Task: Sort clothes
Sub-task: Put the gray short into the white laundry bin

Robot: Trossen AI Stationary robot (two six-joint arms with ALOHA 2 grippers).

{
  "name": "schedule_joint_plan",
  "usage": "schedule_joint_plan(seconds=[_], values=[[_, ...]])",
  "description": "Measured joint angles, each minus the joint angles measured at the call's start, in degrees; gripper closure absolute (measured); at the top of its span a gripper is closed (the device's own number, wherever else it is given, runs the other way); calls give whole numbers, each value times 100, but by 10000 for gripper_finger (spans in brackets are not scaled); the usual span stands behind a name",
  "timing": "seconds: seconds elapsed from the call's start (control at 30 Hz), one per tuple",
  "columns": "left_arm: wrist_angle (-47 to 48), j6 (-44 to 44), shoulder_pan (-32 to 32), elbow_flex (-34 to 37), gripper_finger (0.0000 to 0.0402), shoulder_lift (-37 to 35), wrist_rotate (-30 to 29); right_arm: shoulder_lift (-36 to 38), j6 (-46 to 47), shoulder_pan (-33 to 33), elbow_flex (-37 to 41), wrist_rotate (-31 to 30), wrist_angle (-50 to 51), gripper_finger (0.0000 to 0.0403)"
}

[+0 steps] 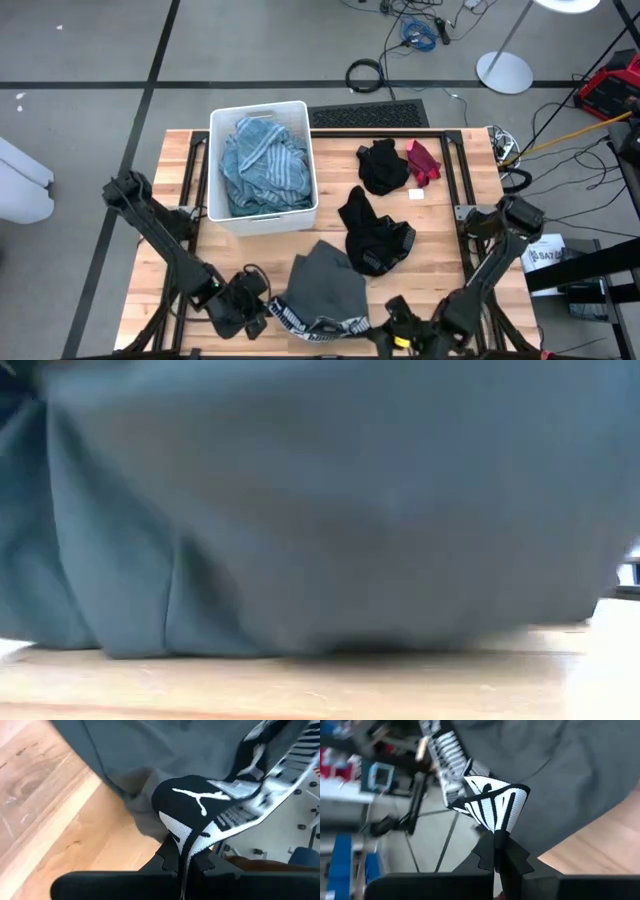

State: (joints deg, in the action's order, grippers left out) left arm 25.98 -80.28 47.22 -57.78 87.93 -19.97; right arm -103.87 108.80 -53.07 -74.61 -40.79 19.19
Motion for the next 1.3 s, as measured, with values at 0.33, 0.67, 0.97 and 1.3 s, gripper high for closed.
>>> schedule_joint_plan(seconds=[0.33,0.67,0.97,1.3], values=[[54,204,-509,2,398,133,-333,-204,764,762,4,367,1082,403],[546,26,-838,2,391,124,-428,-112,1510,975,4,947,2791,403],[711,7,-1258,4,386,121,-76,-79,1462,1403,4,1201,3322,403],[754,275,-1476,2,321,121,772,-79,516,1785,4,2225,3319,345]])
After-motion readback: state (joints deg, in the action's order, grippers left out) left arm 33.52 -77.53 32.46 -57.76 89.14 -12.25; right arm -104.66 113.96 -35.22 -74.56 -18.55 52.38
